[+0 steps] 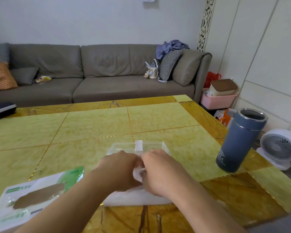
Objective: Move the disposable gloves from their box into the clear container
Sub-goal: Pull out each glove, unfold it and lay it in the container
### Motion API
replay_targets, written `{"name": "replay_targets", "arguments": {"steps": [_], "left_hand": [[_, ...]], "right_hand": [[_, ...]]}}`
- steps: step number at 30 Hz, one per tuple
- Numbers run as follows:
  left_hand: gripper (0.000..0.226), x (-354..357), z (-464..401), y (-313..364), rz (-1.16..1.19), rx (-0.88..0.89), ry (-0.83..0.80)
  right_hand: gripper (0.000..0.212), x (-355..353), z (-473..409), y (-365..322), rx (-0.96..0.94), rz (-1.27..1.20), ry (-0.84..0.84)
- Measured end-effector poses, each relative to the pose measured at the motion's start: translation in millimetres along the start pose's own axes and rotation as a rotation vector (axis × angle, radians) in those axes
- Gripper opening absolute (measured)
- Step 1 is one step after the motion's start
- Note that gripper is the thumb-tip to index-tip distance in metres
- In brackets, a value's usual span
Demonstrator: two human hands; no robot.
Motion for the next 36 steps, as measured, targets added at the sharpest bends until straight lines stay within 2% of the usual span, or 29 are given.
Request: {"name": "replay_targets", "arguments": {"steps": [3, 9, 11, 13, 14, 16, 19, 21, 23, 27, 29, 33, 36], "left_hand": [[0.054, 6, 0, -7, 0.047, 0.033, -0.048], [0.062, 7, 12, -25, 0.226, 0.132, -0.183], [0.056, -8, 22, -27, 0.223, 0.142, -0.107], [0.043, -36, 38, -18, 0.245, 0.155, 0.098], [0.04, -46, 45, -10, 0.254, 0.153, 0.187], [0.031, -41, 47, 4, 0.261, 0.127, 0.225], [0.008, -1, 33, 5, 0.224, -0.005, 0.074], [0.021, 18, 24, -7, 0.209, -0.127, -0.04], [0.04, 23, 19, -17, 0.228, -0.213, -0.084], [0.085, 25, 11, -19, 0.169, -0.29, -0.222], [0.084, 22, 11, -15, 0.147, -0.307, -0.271], [0.053, 30, -2, -16, 0.227, -0.299, -0.307], [0.055, 28, -1, -15, 0.277, -0.311, -0.281]], "right_hand": [[0.008, 16, -7, 15, 0.081, 0.019, -0.13], [0.06, 23, -24, 15, 0.084, 0.103, -0.224], [0.074, 28, -28, 12, 0.096, 0.136, -0.336], [0.083, 34, -31, 9, 0.118, 0.175, -0.469], [0.083, 34, -32, 7, 0.115, 0.2, -0.498], [0.075, 38, -35, 1, 0.097, 0.256, -0.534], [0.057, 43, -37, -1, 0.096, 0.31, -0.525], [0.059, 39, -36, 0, 0.118, 0.29, -0.495], [0.066, 43, -33, 5, 0.142, 0.252, -0.539], [0.08, 44, -31, 10, 0.154, 0.162, -0.545], [0.085, 43, -30, 10, 0.147, 0.12, -0.537], [0.086, 44, -29, 8, 0.136, 0.047, -0.537], [0.085, 43, -31, 7, 0.127, 0.027, -0.517]]}}
Point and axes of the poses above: each hand's wrist, its own z-axis away from the middle knuckle, its own x-axis out of the palm, y = z × x, the point moved 10 cm from there along -z, towards the middle knuckle, and after that the axes turned 12 degrees about -y, right-handed, at the moved point
